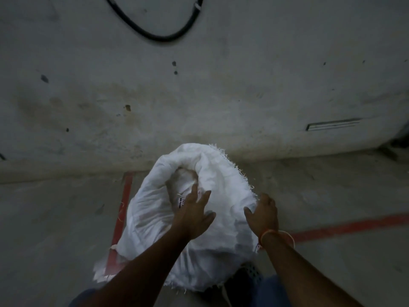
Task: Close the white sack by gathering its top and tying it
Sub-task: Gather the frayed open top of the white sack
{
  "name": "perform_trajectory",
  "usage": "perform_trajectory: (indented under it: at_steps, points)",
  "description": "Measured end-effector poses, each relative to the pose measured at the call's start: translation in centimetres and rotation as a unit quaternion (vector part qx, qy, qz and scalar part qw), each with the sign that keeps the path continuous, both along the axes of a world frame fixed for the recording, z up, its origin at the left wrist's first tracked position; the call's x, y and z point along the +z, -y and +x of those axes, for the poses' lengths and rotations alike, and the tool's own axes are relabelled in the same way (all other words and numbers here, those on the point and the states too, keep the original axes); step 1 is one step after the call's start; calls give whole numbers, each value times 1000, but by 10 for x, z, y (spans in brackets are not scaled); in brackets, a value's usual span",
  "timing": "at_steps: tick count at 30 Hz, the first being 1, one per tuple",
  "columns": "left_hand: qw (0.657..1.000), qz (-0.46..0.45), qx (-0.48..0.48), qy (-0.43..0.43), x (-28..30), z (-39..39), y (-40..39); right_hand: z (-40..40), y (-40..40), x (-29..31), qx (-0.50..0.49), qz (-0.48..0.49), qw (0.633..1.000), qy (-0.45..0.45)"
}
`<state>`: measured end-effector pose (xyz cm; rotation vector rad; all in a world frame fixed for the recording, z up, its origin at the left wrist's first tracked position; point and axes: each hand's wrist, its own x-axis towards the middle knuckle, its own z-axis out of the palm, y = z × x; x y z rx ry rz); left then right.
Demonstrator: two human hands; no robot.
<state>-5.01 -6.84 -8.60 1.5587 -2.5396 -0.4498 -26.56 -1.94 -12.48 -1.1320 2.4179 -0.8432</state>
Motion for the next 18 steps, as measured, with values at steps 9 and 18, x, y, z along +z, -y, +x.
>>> perform_trajectory:
  at_steps: [9,18]
  points:
    - [997,67,-24,-1,-44,-9,22,-27,23,-23,25,97,988,120]
    - [998,43,5,34,-34,-14,13,-58,9,37,32,50,997,50]
